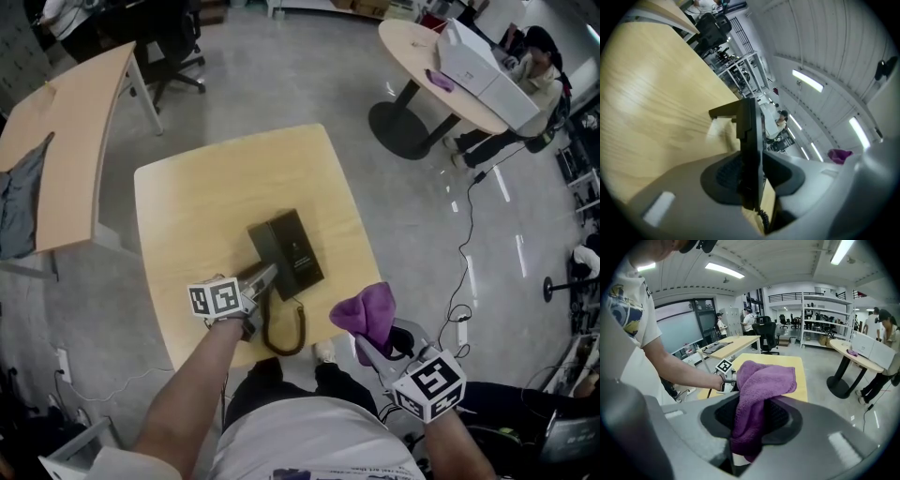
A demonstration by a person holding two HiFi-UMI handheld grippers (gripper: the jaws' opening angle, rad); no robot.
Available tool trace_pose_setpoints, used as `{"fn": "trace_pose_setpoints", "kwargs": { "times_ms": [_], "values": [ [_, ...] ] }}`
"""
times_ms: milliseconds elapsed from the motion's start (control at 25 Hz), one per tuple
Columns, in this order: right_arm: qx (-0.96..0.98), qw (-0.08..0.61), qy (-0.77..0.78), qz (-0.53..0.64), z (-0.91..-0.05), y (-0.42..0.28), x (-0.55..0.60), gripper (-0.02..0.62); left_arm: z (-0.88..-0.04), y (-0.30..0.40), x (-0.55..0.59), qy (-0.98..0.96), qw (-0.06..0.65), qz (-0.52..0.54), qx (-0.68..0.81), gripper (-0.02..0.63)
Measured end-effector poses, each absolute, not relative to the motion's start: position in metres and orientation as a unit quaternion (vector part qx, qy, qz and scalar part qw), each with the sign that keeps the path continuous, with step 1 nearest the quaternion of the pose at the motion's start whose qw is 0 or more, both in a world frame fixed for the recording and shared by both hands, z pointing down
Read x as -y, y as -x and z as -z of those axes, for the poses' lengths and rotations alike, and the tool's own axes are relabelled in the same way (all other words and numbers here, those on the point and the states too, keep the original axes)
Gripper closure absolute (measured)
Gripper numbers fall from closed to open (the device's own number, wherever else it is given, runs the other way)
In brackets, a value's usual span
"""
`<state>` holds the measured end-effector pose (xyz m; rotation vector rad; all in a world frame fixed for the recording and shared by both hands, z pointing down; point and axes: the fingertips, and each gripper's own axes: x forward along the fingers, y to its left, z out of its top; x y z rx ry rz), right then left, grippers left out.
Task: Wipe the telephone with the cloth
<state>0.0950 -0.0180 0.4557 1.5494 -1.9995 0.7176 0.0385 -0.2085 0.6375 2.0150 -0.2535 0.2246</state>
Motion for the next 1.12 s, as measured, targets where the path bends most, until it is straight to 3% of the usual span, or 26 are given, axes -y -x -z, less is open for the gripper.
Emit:
{"fn": "trace_pose_setpoints", "kwargs": {
  "times_ms": [720, 1120],
  "values": [
    [0.752, 0.248, -0.553, -0.260, -0.453, -0.103, 0.032, 0.479, -0.624, -0.041, 0.204, -0.834, 0.528, -0.102, 0.126, 0.523],
    [0.771, 0.239, -0.538, -0.242, -0.452, -0.109, 0.045, 0.479, -0.597, -0.036, 0.199, -0.846, 0.515, -0.078, 0.113, 0.525]
  ]
}}
